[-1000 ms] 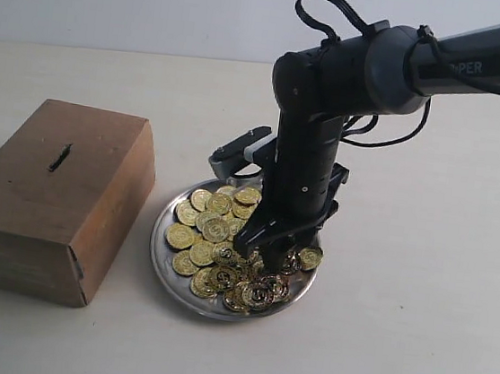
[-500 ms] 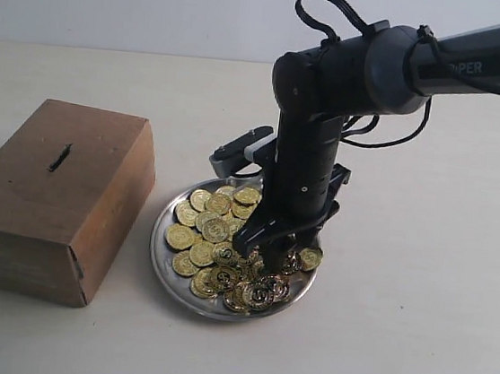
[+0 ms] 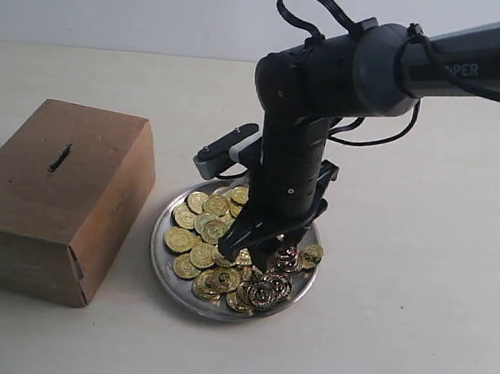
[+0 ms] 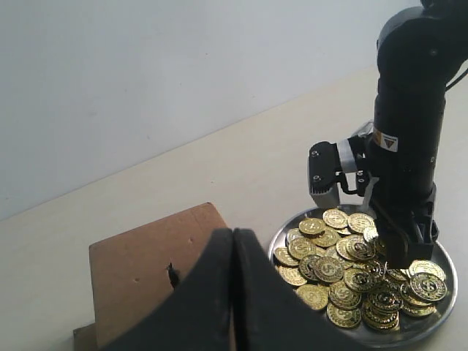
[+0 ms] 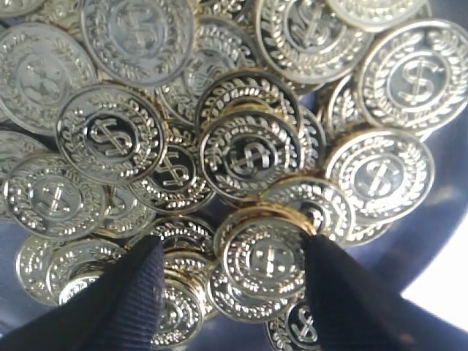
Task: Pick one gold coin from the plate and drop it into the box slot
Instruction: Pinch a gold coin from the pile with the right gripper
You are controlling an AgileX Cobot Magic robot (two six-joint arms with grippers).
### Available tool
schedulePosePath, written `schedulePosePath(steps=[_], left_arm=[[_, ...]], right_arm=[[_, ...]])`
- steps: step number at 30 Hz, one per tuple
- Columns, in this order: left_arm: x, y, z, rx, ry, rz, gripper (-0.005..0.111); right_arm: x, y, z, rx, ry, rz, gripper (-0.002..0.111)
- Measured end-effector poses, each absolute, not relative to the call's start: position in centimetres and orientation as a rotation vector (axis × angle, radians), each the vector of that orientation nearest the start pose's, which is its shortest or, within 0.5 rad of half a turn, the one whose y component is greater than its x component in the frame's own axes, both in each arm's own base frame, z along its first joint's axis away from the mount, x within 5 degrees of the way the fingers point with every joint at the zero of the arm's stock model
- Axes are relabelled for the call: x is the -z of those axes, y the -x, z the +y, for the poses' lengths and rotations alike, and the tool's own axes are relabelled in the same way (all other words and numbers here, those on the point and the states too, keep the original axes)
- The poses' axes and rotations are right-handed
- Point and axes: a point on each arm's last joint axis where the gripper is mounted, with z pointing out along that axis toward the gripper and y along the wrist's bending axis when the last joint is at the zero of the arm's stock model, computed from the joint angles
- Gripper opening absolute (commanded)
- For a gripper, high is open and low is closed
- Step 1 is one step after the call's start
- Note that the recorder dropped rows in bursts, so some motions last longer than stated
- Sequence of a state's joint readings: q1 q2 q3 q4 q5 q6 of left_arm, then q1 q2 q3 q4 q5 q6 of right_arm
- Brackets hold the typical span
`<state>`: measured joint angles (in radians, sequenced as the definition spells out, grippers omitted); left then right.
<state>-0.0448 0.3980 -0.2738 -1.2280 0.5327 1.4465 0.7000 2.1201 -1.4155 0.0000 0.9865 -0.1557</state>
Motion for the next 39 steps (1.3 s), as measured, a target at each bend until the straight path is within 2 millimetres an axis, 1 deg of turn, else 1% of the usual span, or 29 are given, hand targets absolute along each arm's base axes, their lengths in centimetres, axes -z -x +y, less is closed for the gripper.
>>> schedulePosePath(steps=[8,16,21,27,39], left_arm=[[-26.23,-8.17,-4.73,0.288,-0.621,1.672,0.0],[-26.23,-8.17,-4.73,0.288,-0.621,1.672,0.0],[-26.23,-8.17,-4.73,0.288,-0.621,1.672,0.0],[-26.23,-8.17,-4.73,0.288,-0.621,1.672,0.0],[-26.22,-8.16,-4.74,0.29,-0.622,1.672,0.0]], right_arm=[[-12.58,-30.41,25.28,0.068,1.349,2.849,0.055],[-12.58,-30.47,25.32,0.067,1.345,2.842,0.055],[-11.98,-30.5,25.31,0.076,1.353,2.851,0.055],[-11.9,-30.51,25.3,0.079,1.356,2.852,0.051],[-11.9,-30.48,25.28,0.081,1.348,2.859,0.051]])
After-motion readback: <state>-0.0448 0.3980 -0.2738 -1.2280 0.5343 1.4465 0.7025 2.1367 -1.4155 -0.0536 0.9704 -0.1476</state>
